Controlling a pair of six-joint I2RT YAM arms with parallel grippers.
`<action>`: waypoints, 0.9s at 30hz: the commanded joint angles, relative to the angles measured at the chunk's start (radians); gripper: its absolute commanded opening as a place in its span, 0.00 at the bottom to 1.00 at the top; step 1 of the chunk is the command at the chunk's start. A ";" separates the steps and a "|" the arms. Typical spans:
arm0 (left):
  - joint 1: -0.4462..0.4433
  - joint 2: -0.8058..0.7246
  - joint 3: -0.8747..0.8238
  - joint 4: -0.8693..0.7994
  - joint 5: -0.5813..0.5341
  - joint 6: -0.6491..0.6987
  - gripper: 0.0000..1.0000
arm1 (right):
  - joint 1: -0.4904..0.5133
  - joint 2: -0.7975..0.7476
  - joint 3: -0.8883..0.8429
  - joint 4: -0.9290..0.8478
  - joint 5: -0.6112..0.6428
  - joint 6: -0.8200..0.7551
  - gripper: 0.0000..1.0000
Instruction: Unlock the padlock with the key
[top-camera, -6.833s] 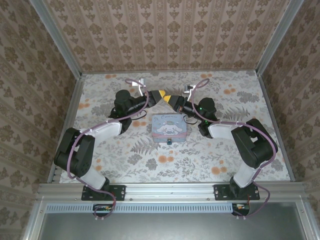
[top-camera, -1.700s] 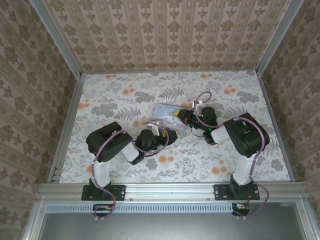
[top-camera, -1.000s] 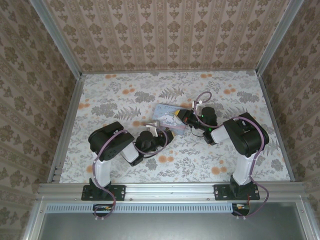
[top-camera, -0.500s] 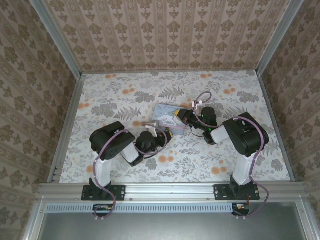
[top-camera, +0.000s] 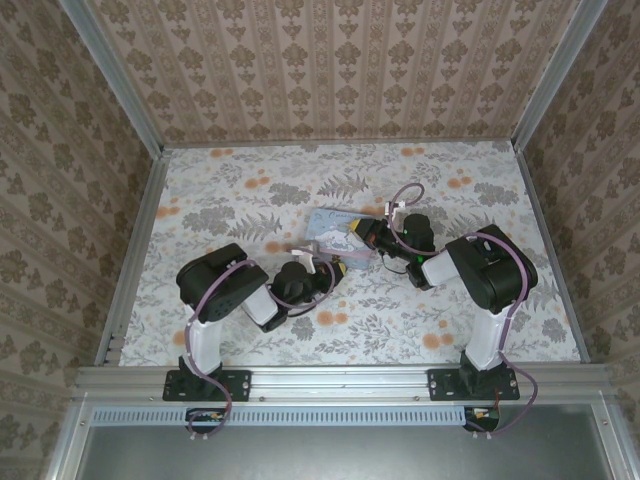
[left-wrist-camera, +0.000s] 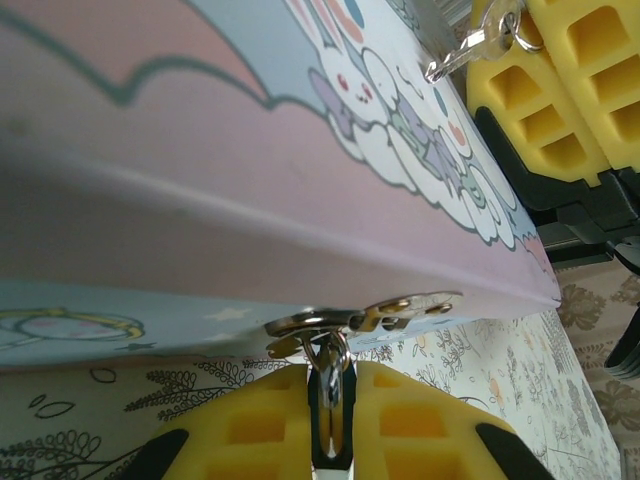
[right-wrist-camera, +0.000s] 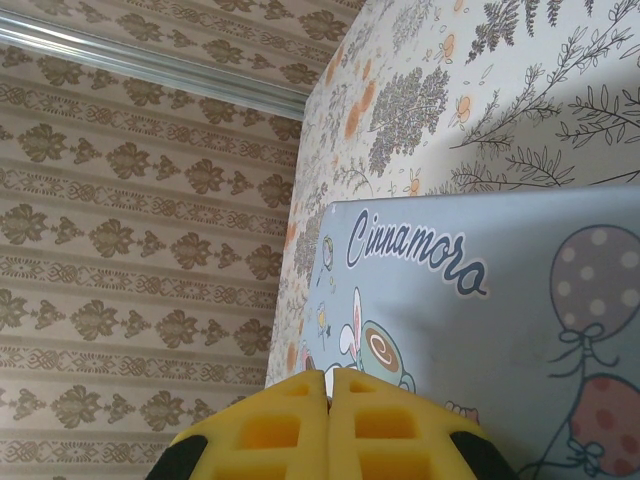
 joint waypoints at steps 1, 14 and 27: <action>0.000 0.016 -0.008 -0.190 -0.011 -0.001 0.00 | 0.001 0.029 0.003 -0.023 0.004 0.001 0.00; -0.004 -0.052 0.079 -0.478 0.016 -0.020 0.00 | -0.001 -0.068 0.068 -0.184 -0.034 -0.054 0.00; -0.015 -0.037 0.163 -0.610 0.051 -0.011 0.00 | 0.001 -0.253 0.033 -0.319 -0.047 -0.083 0.00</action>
